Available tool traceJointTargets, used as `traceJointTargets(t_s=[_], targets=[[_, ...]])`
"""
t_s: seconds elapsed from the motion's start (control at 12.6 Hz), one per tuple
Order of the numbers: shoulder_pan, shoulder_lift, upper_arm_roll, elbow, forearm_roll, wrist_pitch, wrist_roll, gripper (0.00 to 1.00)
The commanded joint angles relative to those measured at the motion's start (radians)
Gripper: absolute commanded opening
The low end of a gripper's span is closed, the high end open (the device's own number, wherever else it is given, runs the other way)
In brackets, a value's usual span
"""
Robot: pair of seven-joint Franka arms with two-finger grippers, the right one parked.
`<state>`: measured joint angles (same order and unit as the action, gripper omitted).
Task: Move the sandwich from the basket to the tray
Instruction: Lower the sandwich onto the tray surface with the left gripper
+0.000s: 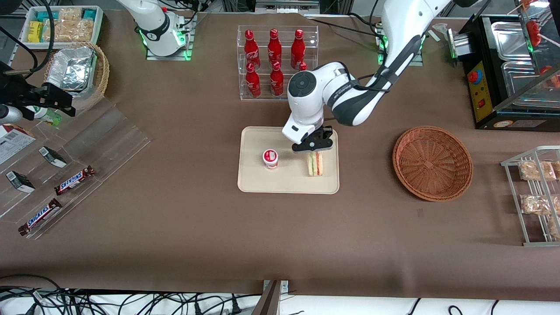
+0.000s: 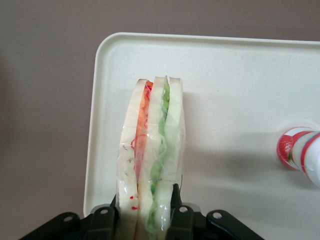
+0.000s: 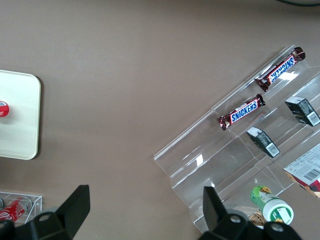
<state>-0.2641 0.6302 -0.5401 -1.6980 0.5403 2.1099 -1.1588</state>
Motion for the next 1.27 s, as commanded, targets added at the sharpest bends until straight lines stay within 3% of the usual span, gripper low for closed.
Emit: traceJointTargets(t_s=[0.0,0.87,1.11,1.19], targets=[[-0.017,0.04,0.005,0.034,0.053,0.013,-0.032,0.37],[-0.029,0.059,0.008,0.034,0.073,0.015,-0.053,0.37],[-0.027,0.059,0.008,0.034,0.072,0.016,-0.056,0.62],[-0.027,0.059,0.008,0.034,0.072,0.016,-0.056,0.79]])
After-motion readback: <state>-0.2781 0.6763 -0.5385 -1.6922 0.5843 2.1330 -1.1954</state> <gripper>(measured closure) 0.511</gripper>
